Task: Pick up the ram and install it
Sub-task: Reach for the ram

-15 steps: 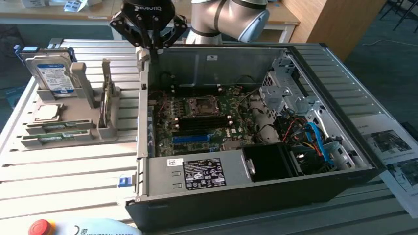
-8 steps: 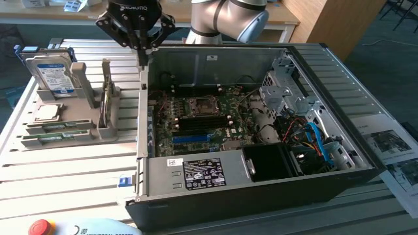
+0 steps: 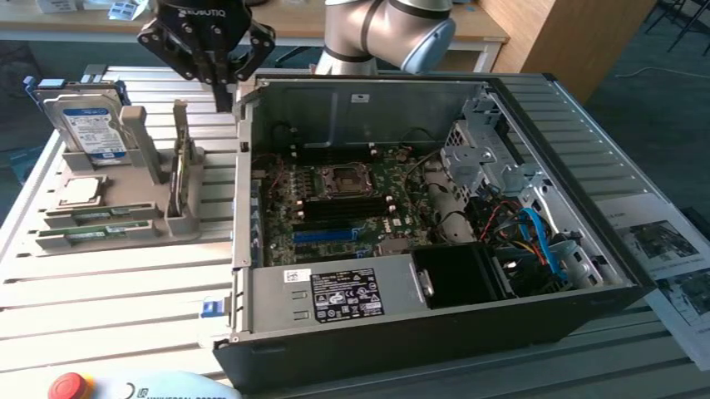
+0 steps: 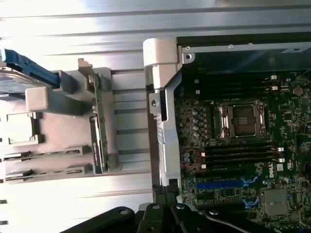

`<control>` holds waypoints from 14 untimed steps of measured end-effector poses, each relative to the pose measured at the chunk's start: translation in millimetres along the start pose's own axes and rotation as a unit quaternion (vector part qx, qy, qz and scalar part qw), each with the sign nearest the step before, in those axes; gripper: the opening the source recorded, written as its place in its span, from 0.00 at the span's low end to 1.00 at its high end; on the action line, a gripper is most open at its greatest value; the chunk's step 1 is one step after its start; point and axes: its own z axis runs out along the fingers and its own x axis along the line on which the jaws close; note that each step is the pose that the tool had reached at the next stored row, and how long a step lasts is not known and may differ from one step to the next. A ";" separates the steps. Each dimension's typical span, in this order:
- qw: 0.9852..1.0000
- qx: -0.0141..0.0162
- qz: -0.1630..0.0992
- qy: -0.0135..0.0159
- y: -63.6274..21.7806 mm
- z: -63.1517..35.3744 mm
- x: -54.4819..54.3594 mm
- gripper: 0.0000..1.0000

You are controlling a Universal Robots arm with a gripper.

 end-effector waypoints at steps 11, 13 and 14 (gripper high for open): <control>1.000 0.000 0.002 0.000 -3.1 -0.6 33.7 0.11; 1.000 0.000 0.002 0.000 -3.7 -0.7 40.3 0.11; 1.000 0.000 0.002 0.000 -4.0 -0.7 43.4 0.11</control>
